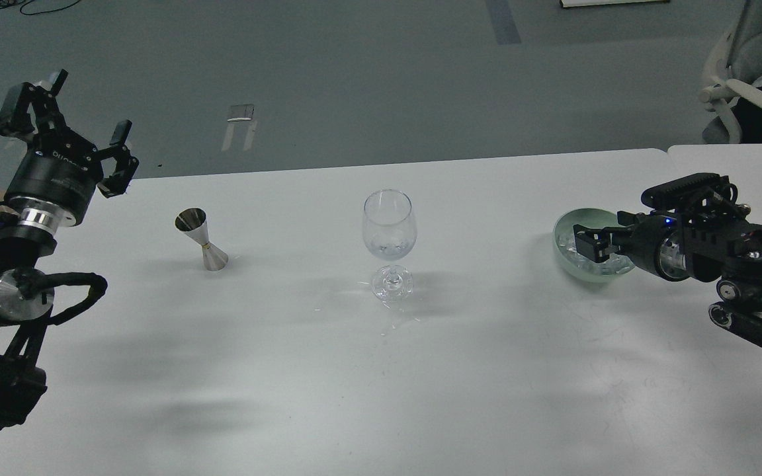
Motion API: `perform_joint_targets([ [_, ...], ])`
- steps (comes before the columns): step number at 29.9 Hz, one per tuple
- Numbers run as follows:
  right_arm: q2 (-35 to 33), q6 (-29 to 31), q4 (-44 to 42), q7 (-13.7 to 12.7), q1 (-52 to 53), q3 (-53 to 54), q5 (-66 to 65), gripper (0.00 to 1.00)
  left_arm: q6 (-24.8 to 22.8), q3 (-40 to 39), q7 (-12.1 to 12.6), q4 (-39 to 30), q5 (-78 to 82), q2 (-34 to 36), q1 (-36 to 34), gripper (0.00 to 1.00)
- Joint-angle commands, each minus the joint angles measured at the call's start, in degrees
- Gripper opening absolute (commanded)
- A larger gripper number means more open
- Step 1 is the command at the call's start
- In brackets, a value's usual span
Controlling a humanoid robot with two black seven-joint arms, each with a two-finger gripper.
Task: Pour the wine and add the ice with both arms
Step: 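Reach the right gripper into the green bowl and grasp an ice cube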
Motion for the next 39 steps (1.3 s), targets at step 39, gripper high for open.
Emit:
perform_joint_targets([
  [39, -0.16, 1.45, 1.19, -4.5, -0.9, 0.26, -2.06, 0.43, 0.61, -0.66, 0.39, 0.5, -4.68, 0.48, -0.17, 0.98],
])
